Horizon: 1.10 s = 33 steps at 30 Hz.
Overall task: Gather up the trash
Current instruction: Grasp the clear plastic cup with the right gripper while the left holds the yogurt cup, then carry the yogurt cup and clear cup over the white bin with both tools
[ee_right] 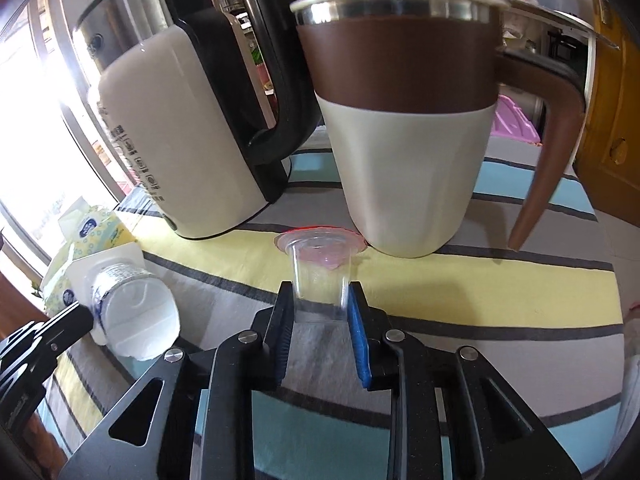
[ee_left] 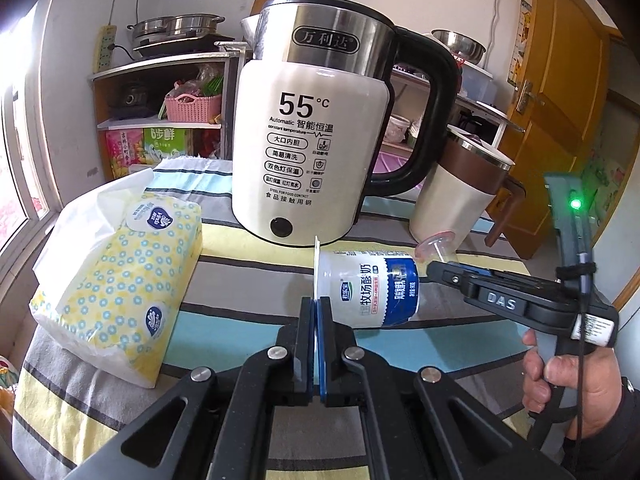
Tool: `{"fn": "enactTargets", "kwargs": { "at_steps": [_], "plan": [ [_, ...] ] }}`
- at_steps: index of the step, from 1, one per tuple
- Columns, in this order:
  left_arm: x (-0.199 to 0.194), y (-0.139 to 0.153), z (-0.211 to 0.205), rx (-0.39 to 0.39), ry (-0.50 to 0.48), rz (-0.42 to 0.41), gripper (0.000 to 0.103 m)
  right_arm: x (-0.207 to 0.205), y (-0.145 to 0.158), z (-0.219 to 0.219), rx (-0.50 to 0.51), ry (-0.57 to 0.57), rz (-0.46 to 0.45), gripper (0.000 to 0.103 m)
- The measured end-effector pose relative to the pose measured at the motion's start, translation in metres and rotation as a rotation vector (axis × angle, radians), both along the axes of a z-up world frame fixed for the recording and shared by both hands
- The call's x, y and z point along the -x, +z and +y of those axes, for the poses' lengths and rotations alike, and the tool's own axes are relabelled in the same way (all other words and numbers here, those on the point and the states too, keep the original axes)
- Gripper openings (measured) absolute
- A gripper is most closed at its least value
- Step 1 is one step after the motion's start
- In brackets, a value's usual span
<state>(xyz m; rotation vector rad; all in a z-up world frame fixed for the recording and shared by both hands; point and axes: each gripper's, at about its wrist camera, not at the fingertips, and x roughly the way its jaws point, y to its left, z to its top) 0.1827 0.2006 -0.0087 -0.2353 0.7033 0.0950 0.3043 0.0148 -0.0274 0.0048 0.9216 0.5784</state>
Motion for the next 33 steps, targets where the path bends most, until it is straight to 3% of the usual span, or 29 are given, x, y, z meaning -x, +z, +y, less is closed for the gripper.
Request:
{"fn": "enactTargets", "kwargs": {
  "at_steps": [12, 33],
  "plan": [
    [0.020, 0.018, -0.040, -0.008, -0.052, -0.026, 0.001, 0.066, 0.034, -0.058, -0.057, -0.012, -0.051, 0.027],
    [0.039, 0.033, -0.197, 0.013, -0.329, -0.025, 0.001, 0.148, 0.067, -0.210, -0.073, -0.215, -0.117, 0.027]
  ]
}}
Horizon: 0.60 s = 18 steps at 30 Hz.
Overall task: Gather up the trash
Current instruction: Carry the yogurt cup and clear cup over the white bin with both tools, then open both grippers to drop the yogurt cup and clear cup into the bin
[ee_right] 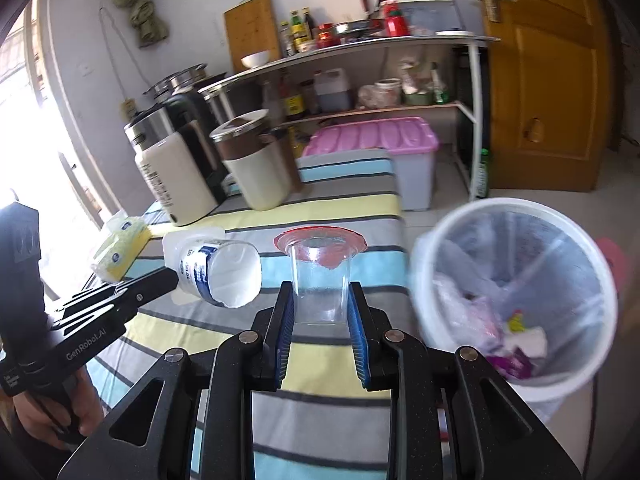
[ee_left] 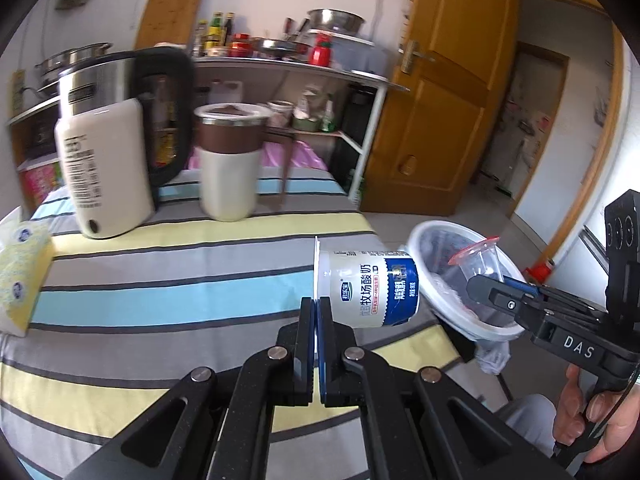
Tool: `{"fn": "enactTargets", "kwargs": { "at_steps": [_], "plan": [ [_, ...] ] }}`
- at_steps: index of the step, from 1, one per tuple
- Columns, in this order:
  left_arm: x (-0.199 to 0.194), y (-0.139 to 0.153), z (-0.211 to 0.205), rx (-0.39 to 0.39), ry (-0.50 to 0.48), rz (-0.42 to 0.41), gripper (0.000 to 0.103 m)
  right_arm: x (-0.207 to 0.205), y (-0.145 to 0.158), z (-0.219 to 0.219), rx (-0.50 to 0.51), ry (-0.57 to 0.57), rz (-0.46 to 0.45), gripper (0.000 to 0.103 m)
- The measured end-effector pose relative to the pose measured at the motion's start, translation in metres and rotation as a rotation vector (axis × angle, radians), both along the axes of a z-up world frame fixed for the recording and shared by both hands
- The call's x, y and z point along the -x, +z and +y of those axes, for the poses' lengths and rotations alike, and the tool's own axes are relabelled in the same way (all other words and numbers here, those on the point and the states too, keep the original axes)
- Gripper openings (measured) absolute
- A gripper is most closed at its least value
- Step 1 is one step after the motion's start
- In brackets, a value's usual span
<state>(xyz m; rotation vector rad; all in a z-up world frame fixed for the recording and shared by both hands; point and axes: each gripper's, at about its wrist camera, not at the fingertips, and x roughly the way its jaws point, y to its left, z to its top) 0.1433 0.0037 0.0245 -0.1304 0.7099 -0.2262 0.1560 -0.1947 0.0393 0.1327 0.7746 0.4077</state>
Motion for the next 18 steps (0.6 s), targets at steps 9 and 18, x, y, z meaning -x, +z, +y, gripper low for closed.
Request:
{"fn": "enactTargets", "kwargs": {
  "at_steps": [9, 18],
  "plan": [
    [-0.017, 0.003, -0.048, -0.011, -0.092, 0.007, 0.001, 0.011, -0.002, -0.063, -0.012, -0.119, 0.002, 0.027],
    [-0.040, 0.002, -0.103, -0.043, -0.187, 0.004, 0.001, 0.010, -0.010, -0.115, -0.022, -0.221, 0.015, 0.027]
  ]
}}
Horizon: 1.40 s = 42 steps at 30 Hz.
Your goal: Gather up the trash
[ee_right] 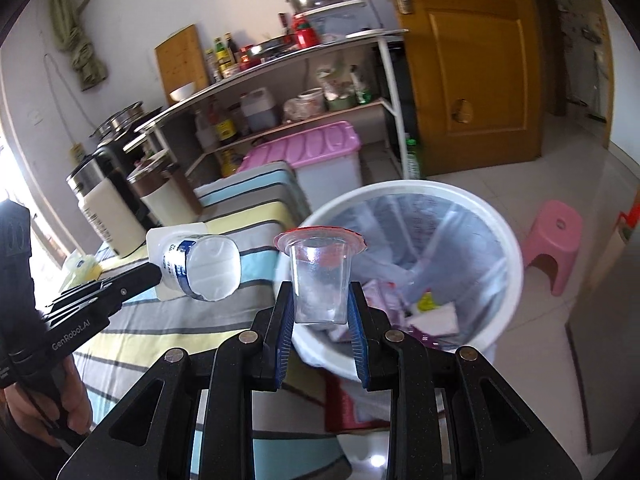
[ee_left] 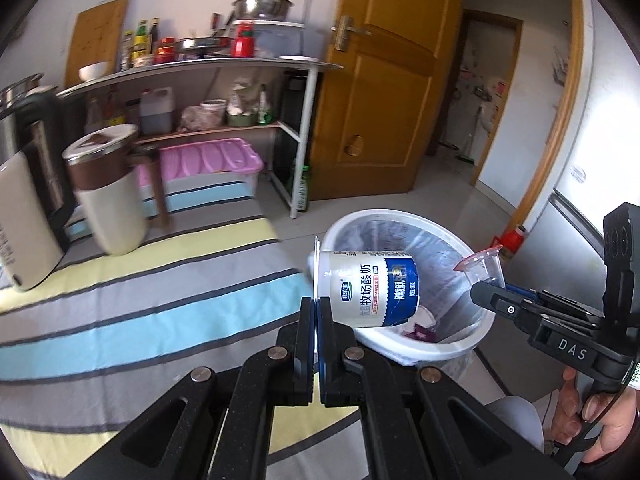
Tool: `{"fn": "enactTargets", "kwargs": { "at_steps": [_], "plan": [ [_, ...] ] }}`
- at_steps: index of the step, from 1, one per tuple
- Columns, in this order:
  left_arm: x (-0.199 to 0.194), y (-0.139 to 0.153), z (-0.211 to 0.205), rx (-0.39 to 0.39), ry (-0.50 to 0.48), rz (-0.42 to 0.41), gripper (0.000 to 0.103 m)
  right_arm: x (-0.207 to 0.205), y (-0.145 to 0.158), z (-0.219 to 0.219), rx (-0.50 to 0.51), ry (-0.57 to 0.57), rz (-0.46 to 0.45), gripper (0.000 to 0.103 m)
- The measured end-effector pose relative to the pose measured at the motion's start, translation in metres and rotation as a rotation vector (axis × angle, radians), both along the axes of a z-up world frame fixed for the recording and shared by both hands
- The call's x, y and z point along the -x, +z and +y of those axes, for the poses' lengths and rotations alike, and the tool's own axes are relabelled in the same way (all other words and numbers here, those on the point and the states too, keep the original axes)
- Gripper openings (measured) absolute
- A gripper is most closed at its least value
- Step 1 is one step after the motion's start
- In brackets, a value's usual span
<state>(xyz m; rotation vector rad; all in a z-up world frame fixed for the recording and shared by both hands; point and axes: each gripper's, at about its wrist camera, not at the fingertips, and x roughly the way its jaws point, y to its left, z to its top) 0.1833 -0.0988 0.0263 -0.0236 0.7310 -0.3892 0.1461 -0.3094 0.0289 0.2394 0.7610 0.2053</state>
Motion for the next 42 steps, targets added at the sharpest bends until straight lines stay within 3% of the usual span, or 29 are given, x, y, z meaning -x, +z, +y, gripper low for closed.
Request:
{"fn": "enactTargets", "kwargs": {
  "at_steps": [9, 17, 27, 31, 42],
  "plan": [
    [-0.025, -0.010, -0.056, -0.022, -0.104, 0.016, 0.001, -0.005, -0.012, -0.043, 0.003, -0.087, 0.026, 0.027],
    [-0.044, -0.031, -0.082, -0.037, -0.139, 0.064, 0.001, -0.015, -0.027, -0.059, 0.008, -0.116, 0.066, 0.027],
    [-0.058, -0.042, -0.087, -0.016, -0.149, 0.107, 0.002, -0.031, -0.043, -0.063, 0.013, -0.120, 0.117, 0.029],
    [-0.058, -0.042, -0.086, 0.000, -0.154, 0.114, 0.004, -0.030, -0.044, -0.061, 0.012, -0.115, 0.116, 0.043],
    [-0.038, -0.034, -0.071, 0.030, -0.137, 0.096, 0.004, -0.011, -0.026, -0.051, 0.021, -0.097, 0.081, 0.043]
  ]
}}
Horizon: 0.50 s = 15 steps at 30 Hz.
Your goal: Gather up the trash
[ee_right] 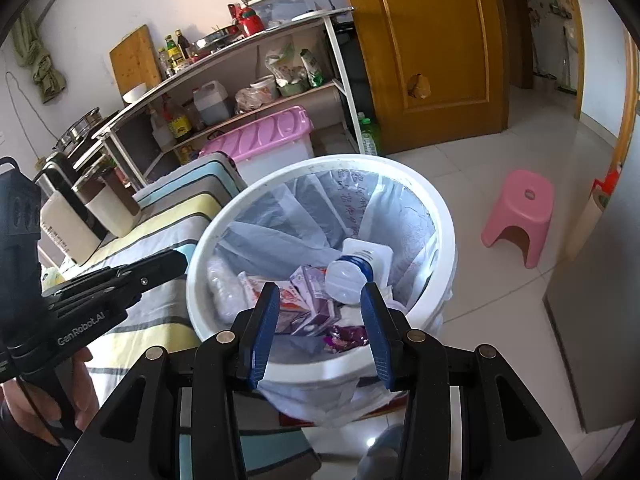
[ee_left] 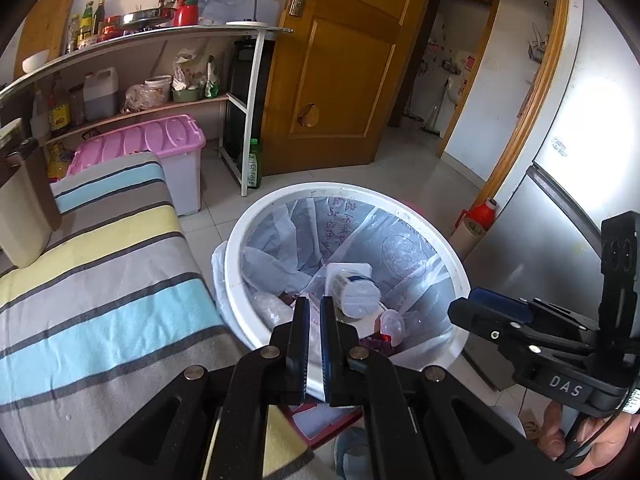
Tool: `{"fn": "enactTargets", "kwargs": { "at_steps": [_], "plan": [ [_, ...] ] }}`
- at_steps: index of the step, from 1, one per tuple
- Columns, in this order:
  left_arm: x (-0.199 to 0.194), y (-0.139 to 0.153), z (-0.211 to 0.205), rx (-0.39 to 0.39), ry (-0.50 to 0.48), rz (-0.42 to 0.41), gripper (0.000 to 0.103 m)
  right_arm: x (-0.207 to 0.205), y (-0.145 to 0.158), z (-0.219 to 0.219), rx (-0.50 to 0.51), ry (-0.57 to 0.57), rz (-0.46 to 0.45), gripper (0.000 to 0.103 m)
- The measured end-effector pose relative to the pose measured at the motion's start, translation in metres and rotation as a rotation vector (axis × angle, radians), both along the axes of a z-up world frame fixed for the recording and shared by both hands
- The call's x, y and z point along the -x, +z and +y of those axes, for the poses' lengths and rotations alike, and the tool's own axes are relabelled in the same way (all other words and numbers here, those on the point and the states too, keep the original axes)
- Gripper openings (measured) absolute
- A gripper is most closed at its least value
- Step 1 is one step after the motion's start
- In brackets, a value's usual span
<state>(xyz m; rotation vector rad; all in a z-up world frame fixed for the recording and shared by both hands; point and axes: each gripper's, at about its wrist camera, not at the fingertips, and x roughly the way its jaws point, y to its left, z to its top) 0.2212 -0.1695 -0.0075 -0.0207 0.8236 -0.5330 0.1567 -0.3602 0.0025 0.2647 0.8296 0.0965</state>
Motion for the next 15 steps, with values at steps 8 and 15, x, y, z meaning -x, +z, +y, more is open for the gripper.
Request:
{"fn": "enactTargets", "kwargs": {
  "at_steps": [8, 15],
  "plan": [
    [0.034, 0.013, 0.019, 0.004, 0.023, -0.034, 0.006, 0.030, 0.022, 0.022, 0.024, 0.043, -0.044, 0.043],
    [0.070, 0.024, 0.039, 0.004, 0.053, -0.071, 0.007, 0.060, 0.039, 0.048, 0.038, 0.094, -0.083, 0.043]
  ]
}}
